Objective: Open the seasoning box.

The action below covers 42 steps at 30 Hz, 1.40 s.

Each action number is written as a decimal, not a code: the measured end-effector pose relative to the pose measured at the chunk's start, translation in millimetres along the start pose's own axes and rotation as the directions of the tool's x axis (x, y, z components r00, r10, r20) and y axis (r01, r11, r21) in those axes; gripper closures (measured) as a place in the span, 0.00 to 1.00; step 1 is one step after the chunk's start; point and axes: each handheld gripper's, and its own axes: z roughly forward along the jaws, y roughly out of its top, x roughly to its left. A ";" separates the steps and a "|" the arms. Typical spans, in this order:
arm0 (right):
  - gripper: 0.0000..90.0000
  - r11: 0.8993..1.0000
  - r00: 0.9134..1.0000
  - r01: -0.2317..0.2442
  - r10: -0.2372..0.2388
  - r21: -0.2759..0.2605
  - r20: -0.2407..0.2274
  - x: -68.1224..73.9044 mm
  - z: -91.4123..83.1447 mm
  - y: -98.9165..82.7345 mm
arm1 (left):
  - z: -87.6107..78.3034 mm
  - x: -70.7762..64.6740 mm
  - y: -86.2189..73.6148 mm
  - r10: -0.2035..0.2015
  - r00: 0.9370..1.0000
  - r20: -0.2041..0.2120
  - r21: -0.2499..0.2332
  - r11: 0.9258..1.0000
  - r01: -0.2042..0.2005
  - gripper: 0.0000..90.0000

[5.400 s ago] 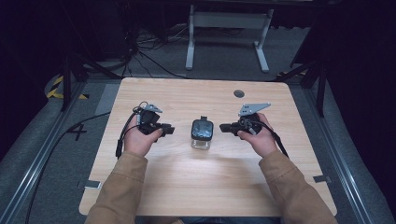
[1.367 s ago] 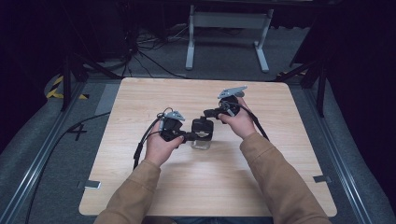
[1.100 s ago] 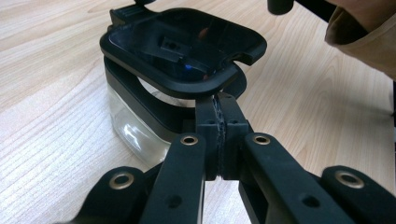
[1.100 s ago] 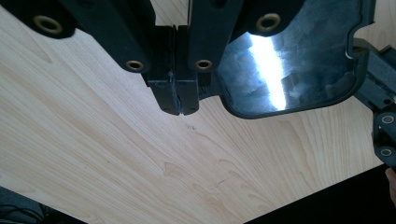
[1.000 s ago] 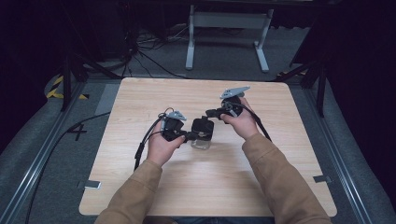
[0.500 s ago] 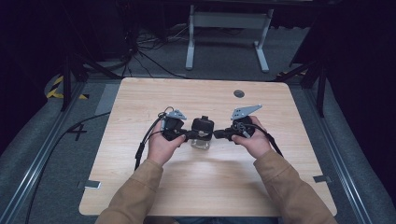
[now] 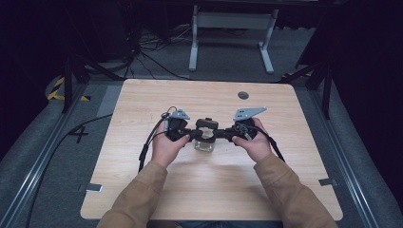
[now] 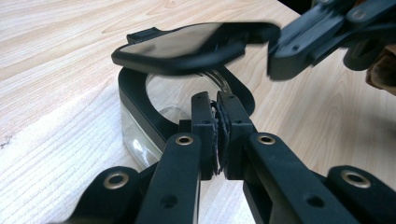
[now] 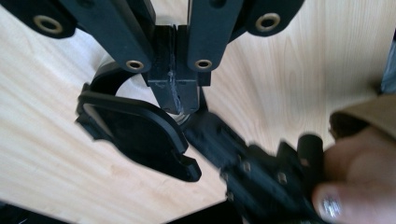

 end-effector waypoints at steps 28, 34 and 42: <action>1.00 0.988 0.993 -0.069 0.081 -0.141 0.084 -26.3 1.8 33.8 | 0.8 -0.8 3.8 -0.025 1.000 0.008 0.033 0.999 0.025 1.00; 1.00 0.985 0.988 -0.107 0.120 -0.137 0.095 -38.3 1.5 30.9 | 0.4 -0.7 4.5 -0.025 1.000 0.014 0.042 0.999 0.024 1.00; 1.00 0.985 0.985 -0.120 0.134 -0.124 0.110 -43.8 3.7 29.7 | 0.6 -1.9 4.6 -0.023 1.000 0.021 0.047 0.999 0.022 1.00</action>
